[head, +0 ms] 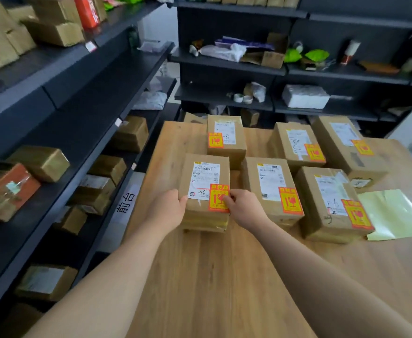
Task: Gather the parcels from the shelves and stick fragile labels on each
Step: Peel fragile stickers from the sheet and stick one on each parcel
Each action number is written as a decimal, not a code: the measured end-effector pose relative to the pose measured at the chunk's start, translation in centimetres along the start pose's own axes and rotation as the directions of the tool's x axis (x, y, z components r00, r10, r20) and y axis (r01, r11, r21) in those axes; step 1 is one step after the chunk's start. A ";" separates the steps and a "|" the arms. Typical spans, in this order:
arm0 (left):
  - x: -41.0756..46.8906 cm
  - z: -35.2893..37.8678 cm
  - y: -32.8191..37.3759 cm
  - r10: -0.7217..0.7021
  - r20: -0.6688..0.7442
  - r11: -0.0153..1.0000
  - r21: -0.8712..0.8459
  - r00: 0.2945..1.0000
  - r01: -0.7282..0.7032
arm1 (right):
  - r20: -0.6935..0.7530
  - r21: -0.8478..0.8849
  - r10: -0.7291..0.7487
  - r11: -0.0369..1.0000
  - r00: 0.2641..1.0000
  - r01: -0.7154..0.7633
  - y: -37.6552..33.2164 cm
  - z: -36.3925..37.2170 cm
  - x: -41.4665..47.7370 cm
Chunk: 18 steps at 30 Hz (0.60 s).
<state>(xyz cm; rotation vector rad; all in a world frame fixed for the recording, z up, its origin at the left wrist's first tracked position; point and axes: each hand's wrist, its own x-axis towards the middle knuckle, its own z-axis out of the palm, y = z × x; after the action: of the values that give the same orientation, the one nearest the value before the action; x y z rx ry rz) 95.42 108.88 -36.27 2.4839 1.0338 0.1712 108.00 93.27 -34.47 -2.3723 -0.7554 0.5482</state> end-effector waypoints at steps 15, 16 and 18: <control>2.7 3.0 0.5 -0.012 0.114 1.000 0.020 0.993 0.010 | 0.027 -0.005 0.198 0.980 0.980 -0.198 1.5 1.5 4.2; 2.6 3.0 0.6 0.000 0.120 1.000 0.026 0.993 -0.004 | 0.021 -0.009 0.203 0.979 0.979 -0.203 1.5 1.6 4.2; 2.5 2.5 0.9 0.026 0.132 0.998 0.054 0.991 -0.034 | -0.017 -0.050 0.198 0.979 0.980 -0.198 1.3 1.6 3.8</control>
<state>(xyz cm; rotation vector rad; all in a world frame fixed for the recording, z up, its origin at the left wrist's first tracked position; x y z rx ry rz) 98.54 109.19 -38.21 2.5242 0.9596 -0.0120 110.55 95.46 -37.23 -2.5131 -0.5366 0.6024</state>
